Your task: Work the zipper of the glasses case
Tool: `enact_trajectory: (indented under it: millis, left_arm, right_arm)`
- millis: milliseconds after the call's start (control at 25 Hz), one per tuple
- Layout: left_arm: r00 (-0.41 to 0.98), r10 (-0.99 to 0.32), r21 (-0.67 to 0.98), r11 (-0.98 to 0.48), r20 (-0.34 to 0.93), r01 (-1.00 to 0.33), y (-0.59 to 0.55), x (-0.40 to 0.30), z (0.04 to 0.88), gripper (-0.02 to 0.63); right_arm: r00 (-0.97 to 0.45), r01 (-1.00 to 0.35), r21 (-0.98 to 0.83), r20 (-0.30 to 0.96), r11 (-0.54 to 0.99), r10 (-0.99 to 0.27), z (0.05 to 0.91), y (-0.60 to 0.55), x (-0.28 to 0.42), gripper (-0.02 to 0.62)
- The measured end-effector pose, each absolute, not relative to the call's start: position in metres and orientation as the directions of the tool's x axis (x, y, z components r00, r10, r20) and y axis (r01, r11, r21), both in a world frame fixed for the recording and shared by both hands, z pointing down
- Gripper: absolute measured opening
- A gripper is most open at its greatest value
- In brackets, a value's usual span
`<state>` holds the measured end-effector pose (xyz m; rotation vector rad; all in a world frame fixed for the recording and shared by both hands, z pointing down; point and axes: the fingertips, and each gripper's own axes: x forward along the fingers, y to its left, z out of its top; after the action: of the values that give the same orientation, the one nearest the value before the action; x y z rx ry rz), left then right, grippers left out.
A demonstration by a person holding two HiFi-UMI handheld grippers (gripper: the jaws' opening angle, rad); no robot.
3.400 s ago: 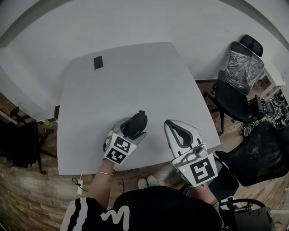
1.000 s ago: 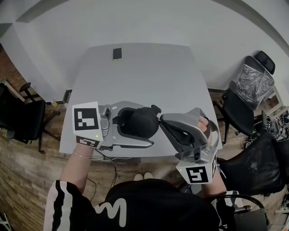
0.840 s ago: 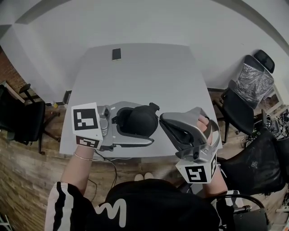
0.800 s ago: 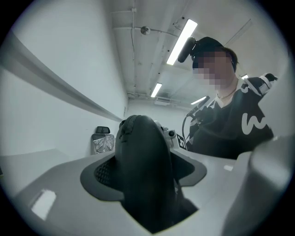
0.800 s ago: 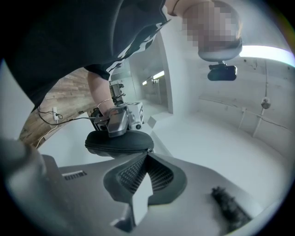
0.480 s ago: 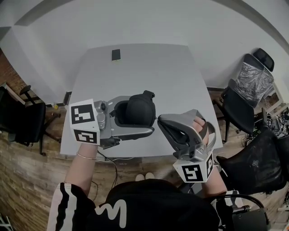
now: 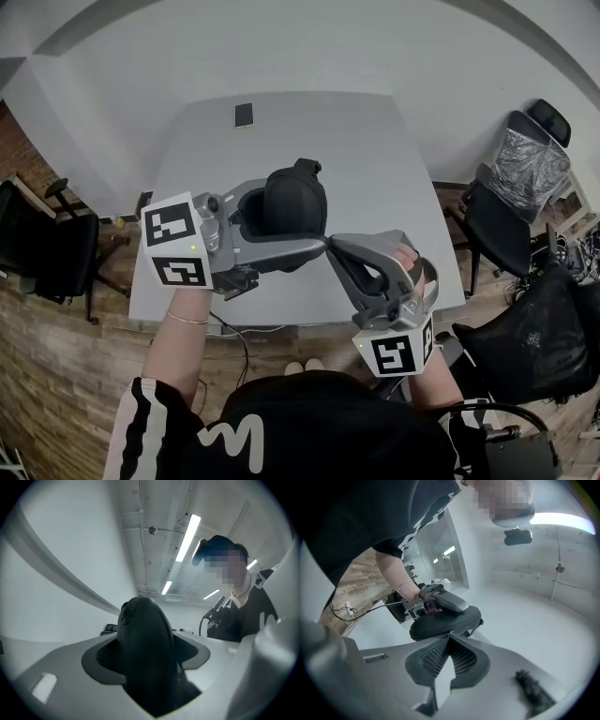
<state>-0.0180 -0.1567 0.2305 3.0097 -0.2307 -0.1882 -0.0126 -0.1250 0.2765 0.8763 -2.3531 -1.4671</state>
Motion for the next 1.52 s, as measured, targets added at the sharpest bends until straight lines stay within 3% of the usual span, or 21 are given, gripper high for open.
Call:
enact_trajectory:
  millis: [400,1520]
  left_arm:
    - [0.965,-0.185,0.107,-0.980,-0.184,-0.168,-0.169,-0.023,0.206,0.321]
    - [0.891,-0.338,0.215,-0.935,-0.303,-0.281,-0.203,-0.043,0.188,0.322]
  right_arm:
    - [-0.785,-0.479,0.766,-0.155,0.428,-0.600,0.287,-0.132,-0.021,0.005]
    - [-0.796,-0.573,0.524,-0.170,0.631,-0.582,0.310,-0.152,-0.046,0.005]
